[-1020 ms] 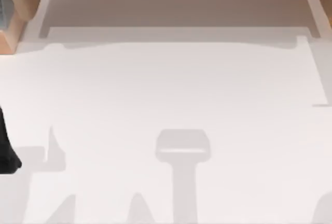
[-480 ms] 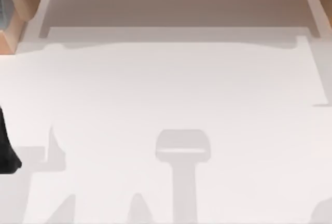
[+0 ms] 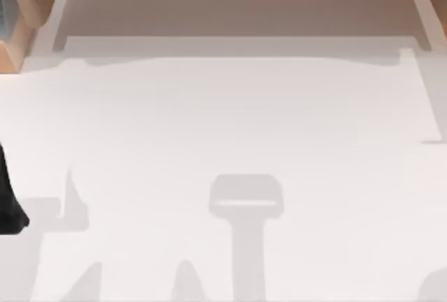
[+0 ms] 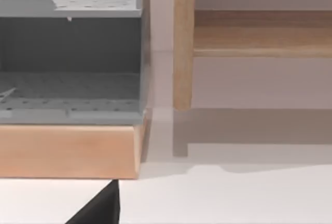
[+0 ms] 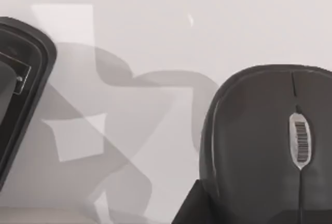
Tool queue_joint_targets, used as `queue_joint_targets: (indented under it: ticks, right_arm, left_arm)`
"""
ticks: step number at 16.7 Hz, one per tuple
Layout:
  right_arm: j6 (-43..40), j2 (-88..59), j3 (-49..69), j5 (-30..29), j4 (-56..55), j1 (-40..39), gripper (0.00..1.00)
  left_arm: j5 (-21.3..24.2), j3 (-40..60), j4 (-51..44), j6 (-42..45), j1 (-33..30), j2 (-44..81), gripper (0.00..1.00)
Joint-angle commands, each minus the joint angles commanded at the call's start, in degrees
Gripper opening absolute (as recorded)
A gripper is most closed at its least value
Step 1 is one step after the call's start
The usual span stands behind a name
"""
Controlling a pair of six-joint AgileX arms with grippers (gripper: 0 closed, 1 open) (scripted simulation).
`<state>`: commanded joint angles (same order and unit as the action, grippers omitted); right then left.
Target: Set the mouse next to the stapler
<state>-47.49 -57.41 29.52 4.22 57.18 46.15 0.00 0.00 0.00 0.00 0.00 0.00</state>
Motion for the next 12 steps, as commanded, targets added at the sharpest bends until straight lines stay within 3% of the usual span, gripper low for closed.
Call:
queue_joint_targets:
  ticks: [12]
  right_arm:
    - [0.16, 1.23, 0.71, 0.21, -3.03, -0.27, 0.00]
  left_arm:
    - [0.00, 0.00, 0.00, 0.00, 0.00, 0.00, 1.00]
